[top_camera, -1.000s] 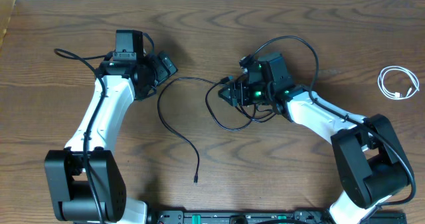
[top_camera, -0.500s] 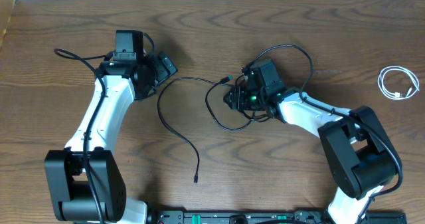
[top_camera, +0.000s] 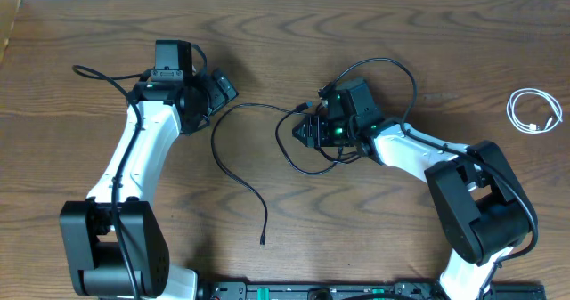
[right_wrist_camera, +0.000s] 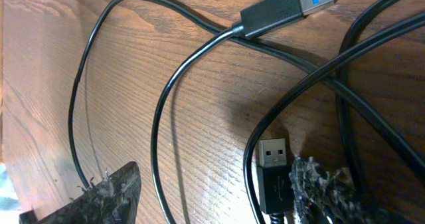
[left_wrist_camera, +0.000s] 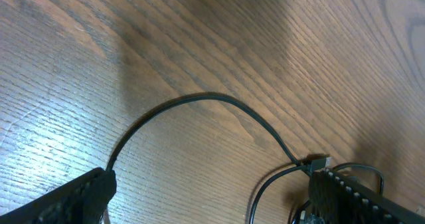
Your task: Untangle cables
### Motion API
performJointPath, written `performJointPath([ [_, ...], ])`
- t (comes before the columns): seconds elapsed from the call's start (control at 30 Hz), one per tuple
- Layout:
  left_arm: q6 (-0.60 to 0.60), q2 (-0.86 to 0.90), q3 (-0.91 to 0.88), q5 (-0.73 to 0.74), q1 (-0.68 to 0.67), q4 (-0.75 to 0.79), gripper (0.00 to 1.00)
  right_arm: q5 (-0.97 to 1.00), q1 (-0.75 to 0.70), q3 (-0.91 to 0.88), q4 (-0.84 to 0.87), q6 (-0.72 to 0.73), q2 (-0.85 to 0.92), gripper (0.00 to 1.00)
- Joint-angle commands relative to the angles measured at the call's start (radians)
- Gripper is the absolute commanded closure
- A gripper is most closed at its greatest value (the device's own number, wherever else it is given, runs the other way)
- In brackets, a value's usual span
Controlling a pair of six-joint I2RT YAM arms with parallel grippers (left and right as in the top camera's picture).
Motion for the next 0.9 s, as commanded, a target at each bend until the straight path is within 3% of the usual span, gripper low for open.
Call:
performJointPath([
  [0.0,0.006,0.005,-0.013,-0.013,0.003,-0.002,0.02,-0.05,-0.002,0.0,-0.002,-0.034,0.007,0.33],
  [0.17,0.006,0.005,-0.013,-0.013,0.003,-0.002,0.02,-0.16,-0.027,0.092,-0.134,-0.136,-0.007,0.32],
  [0.3,0.006,0.005,-0.013,-0.013,0.003,-0.002,0.02,-0.151,-0.041,0.175,-0.349,-0.287,-0.007,0.3],
  [0.47,0.006,0.005,-0.013,-0.013,0.003,-0.002,0.02,-0.067,-0.035,0.18,-0.485,-0.361,-0.003,0.29],
  [0.87,0.006,0.005,-0.013,-0.013,0.003,-0.002,0.02,0.015,-0.006,0.177,-0.577,-0.425,0.015,0.32],
])
